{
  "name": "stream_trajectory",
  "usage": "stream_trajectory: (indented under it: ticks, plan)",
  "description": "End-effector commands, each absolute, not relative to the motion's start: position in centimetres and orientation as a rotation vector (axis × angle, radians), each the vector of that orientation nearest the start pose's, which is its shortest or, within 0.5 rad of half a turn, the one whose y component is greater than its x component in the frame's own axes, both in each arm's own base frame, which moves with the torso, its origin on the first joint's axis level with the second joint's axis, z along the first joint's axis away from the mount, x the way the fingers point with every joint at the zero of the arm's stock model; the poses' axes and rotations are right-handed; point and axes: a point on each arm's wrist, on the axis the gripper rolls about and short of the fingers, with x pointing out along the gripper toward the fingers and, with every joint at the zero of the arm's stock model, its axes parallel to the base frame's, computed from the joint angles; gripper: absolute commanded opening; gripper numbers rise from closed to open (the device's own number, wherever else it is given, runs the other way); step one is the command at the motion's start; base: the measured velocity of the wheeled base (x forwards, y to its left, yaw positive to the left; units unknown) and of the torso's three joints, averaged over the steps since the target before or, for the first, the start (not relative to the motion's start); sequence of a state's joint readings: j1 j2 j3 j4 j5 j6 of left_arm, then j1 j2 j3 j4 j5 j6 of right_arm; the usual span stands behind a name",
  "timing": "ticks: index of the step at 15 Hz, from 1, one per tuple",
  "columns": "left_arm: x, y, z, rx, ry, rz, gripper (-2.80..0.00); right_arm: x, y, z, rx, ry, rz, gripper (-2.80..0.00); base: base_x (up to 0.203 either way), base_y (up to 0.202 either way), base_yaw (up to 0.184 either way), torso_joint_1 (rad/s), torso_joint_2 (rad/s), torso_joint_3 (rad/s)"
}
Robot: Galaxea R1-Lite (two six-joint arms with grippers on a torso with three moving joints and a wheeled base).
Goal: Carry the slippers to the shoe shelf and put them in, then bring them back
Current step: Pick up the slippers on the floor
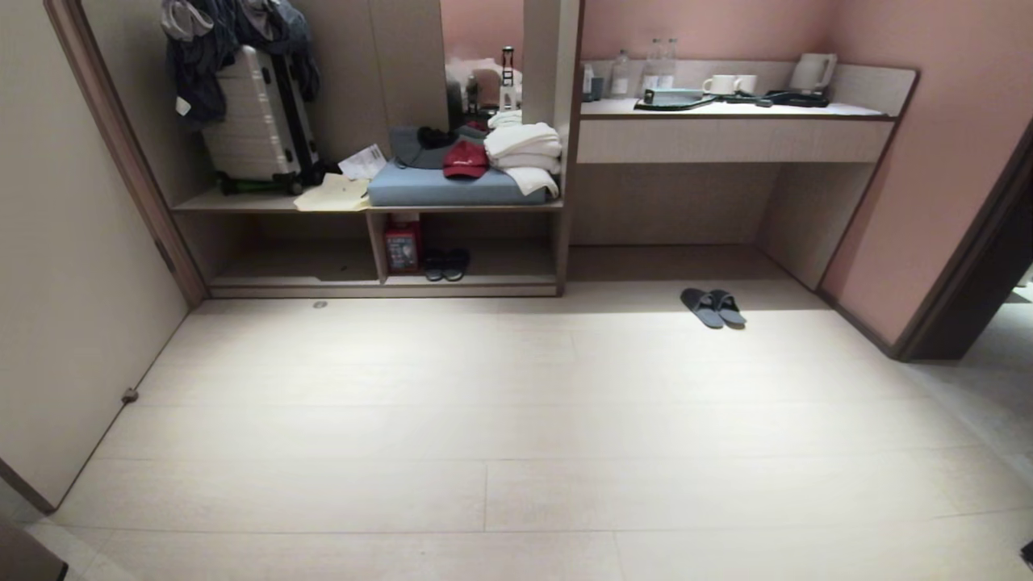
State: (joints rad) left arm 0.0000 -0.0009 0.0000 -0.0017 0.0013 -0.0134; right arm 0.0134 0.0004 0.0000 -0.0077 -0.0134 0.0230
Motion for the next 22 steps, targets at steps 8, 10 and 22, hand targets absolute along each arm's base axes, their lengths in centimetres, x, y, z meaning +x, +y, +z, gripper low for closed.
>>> stream_trajectory:
  ticks: [8,10,22]
  plan:
    - [-2.28,0.0,7.56,-0.013,-0.002,0.002,-2.8,-2.28,-0.06,7.63,0.023,-0.008,0.0,-2.8,0.198,0.0,0.0,0.002,0.0,0.003]
    - [-2.28,0.0,7.56,-0.014,-0.002,0.002,-2.8,-2.28,-0.07,7.63,0.023,-0.008,0.002,-2.8,0.199,0.0,0.001,0.004,0.0,0.003]
    - [-2.28,0.0,7.56,-0.012,-0.002,0.002,-2.8,-2.28,-0.07,7.63,0.023,-0.008,0.001,-2.8,0.196,0.0,-0.001,0.002,0.0,0.002]
